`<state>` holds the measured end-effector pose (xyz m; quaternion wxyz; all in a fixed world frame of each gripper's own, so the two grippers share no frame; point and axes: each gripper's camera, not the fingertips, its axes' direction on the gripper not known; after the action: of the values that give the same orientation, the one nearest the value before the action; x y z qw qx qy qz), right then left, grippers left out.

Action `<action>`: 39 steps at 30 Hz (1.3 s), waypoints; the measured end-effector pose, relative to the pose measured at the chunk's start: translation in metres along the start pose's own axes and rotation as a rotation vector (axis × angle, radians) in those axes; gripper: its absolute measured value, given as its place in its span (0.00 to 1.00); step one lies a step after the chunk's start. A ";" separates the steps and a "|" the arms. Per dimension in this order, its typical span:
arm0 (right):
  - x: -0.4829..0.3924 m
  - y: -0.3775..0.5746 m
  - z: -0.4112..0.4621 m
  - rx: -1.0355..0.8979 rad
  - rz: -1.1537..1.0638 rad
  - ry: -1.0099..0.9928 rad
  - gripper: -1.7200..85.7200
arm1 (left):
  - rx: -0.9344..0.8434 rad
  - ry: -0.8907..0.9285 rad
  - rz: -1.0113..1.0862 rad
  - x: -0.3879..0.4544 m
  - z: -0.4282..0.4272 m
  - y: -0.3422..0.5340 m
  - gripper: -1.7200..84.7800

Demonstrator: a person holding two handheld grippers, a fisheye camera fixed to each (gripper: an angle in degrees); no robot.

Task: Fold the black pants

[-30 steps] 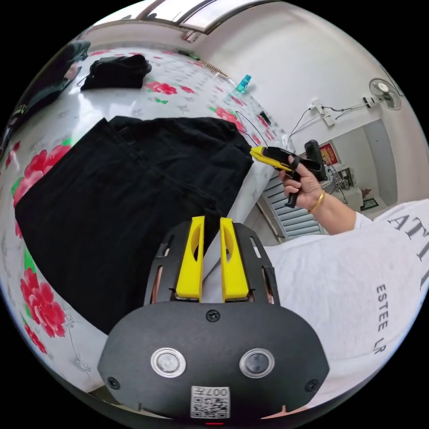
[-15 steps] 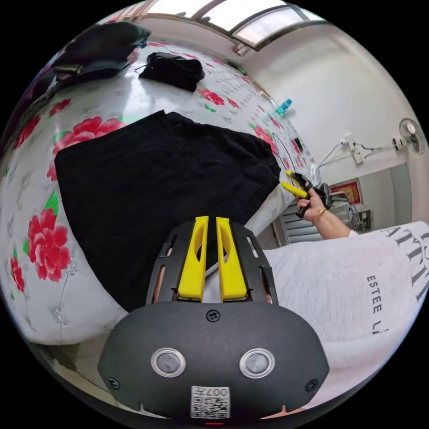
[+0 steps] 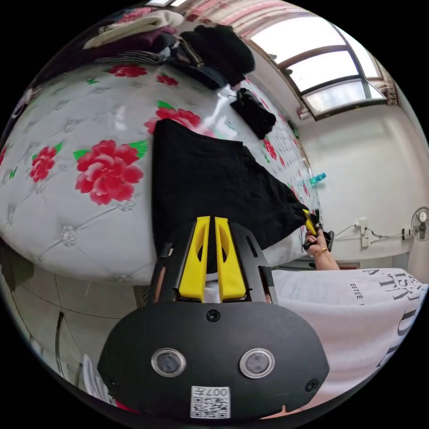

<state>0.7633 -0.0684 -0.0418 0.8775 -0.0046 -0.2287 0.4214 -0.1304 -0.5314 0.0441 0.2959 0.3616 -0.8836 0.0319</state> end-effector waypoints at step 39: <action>-0.076 0.090 0.097 -0.778 -0.102 -0.112 0.13 | -0.111 0.307 -0.086 -0.141 -0.057 -0.015 0.19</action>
<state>0.6164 -0.0843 -0.0030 0.8162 -0.3023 -0.4188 0.2589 -0.0131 -0.4397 0.0119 0.4482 0.3729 -0.8121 0.0251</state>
